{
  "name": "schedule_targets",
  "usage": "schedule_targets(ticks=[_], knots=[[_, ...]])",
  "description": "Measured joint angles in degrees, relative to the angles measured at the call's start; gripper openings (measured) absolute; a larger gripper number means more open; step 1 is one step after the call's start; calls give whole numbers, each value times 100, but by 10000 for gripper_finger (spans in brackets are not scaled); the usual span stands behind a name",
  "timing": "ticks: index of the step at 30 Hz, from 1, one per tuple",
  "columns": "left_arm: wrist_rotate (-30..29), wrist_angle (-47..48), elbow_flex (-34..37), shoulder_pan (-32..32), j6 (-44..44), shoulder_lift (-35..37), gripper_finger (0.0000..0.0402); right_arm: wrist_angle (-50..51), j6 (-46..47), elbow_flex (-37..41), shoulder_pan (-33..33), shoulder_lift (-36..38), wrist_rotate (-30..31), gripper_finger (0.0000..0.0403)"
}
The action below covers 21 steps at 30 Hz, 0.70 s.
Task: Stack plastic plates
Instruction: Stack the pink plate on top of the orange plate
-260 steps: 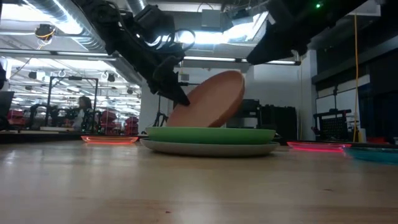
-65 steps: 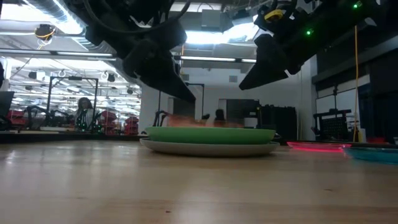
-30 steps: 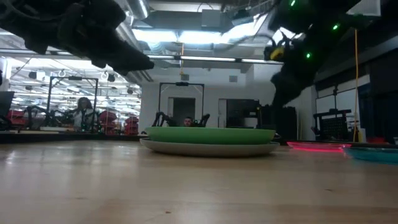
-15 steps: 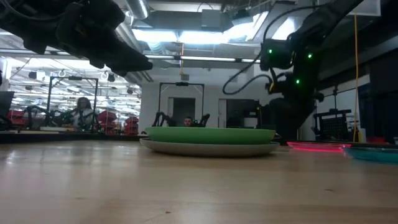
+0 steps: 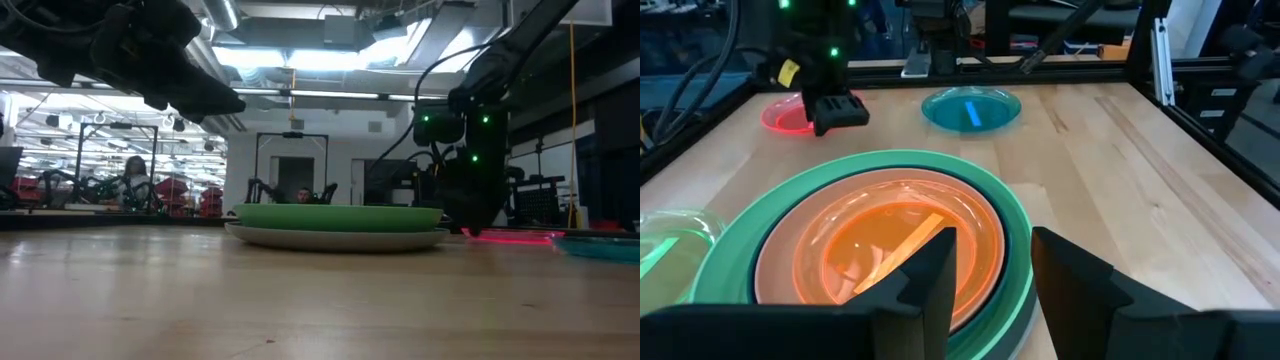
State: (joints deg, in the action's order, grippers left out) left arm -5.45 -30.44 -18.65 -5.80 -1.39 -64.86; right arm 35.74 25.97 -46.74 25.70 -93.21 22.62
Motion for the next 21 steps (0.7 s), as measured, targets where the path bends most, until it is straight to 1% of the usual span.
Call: schedule_targets(ticks=[3, 6, 16, 18, 21], knots=[[0, -2, -2, 0, 1, 0, 124, -20, -91, 0, 32, -132, 92, 127], [0, -2, -2, 0, 0, 0, 124, -34, -93, -14, 27, -241, 196, 107], [0, -2, -3, 0, 0, 0, 124, -56, -122, -13, 15, -303, 227, 13], [0, -2, -4, -1, 0, 0, 124, -86, -231, -9, 15, -305, 262, 4], [0, -2, -3, -1, 2, 0, 124, -141, -267, 0, 17, -311, 365, 6]])
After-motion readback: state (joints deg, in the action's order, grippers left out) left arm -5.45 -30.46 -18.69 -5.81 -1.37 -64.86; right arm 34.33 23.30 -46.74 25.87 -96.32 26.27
